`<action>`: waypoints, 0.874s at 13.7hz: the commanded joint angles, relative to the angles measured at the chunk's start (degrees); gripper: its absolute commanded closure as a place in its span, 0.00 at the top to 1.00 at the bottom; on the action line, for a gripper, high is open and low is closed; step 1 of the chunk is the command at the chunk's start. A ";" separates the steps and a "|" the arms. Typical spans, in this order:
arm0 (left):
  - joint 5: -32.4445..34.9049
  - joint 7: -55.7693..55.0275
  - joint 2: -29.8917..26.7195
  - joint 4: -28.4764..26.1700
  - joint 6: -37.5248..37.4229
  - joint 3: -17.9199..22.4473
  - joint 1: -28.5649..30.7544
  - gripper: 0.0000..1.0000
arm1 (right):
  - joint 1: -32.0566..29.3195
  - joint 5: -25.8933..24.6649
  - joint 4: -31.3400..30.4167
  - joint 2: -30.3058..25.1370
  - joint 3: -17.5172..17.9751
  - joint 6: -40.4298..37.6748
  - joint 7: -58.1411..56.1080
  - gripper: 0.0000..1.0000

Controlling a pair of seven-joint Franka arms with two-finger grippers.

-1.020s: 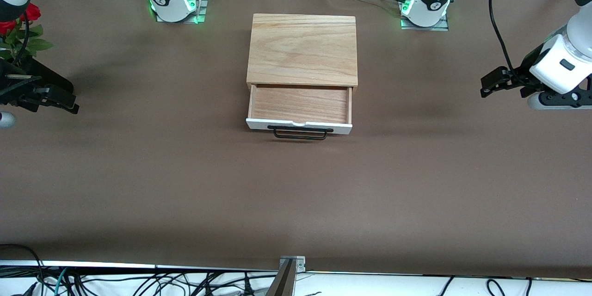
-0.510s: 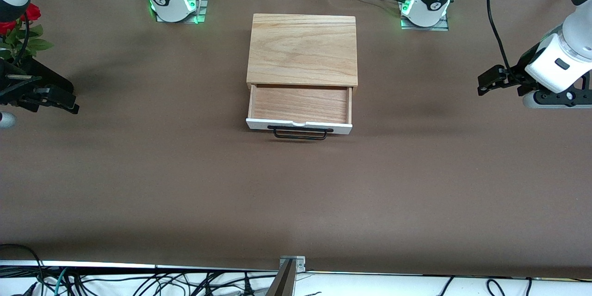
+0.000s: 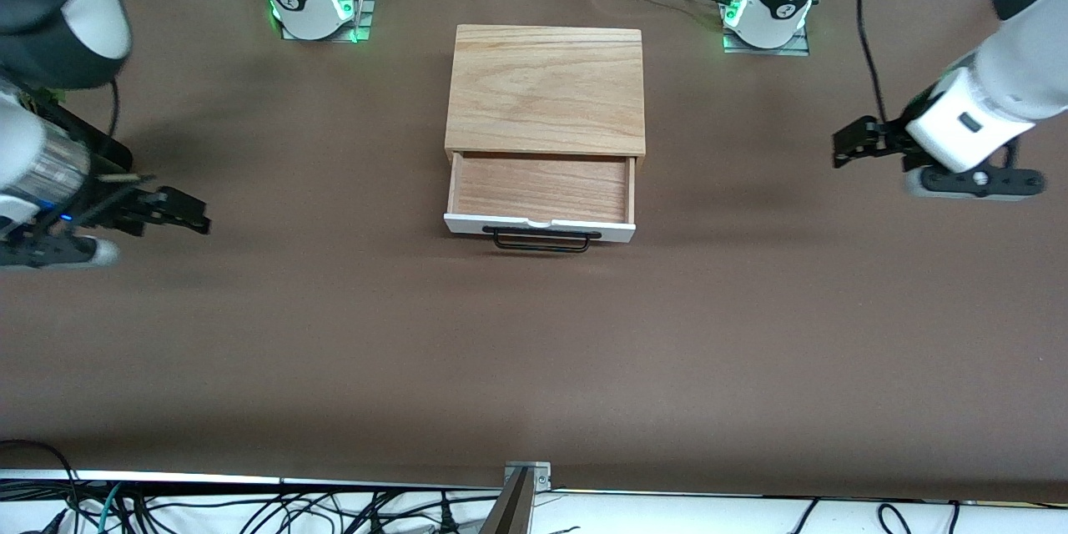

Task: Close drawer with both arms simultaneously
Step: 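Move both grippers toward the white drawer front on either handle side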

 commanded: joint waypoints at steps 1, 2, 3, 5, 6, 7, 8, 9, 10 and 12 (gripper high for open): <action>-6.59 0.00 4.36 1.49 -0.29 0.39 -2.26 1.00 | 3.41 0.66 1.59 4.16 -0.10 4.52 -0.11 1.00; -8.62 -0.01 6.12 1.66 0.15 0.30 -2.87 1.00 | 4.38 0.66 1.68 5.39 -0.10 6.46 -0.03 1.00; -11.07 0.17 7.61 1.93 2.85 0.39 -3.75 1.00 | 4.91 0.74 1.68 6.62 0.68 8.22 -0.02 1.00; -16.62 0.26 11.21 1.84 10.93 0.39 -5.59 1.00 | 4.83 1.44 1.68 8.65 3.58 12.08 -0.02 1.00; -17.07 0.08 12.36 1.84 15.49 0.30 -7.26 1.00 | 4.92 4.23 1.77 9.70 4.63 14.19 0.06 1.00; -18.73 -0.01 14.11 1.84 20.67 0.30 -9.01 1.00 | 5.00 6.96 2.12 11.02 5.69 16.39 -0.02 1.00; -21.44 0.08 16.05 1.84 24.72 0.30 -10.77 1.00 | 5.18 7.94 2.38 12.16 6.74 17.54 0.24 1.00; -23.73 0.34 18.07 1.84 28.42 0.39 -12.01 1.00 | 5.62 8.04 2.64 13.30 7.19 18.77 0.41 1.00; -25.58 0.95 20.18 1.84 31.24 0.30 -12.80 1.00 | 6.49 8.04 2.73 14.36 7.28 19.91 0.41 1.00; -27.79 0.96 23.09 1.84 37.21 0.39 -16.66 1.00 | 7.90 8.39 2.82 15.86 7.37 21.76 0.33 1.00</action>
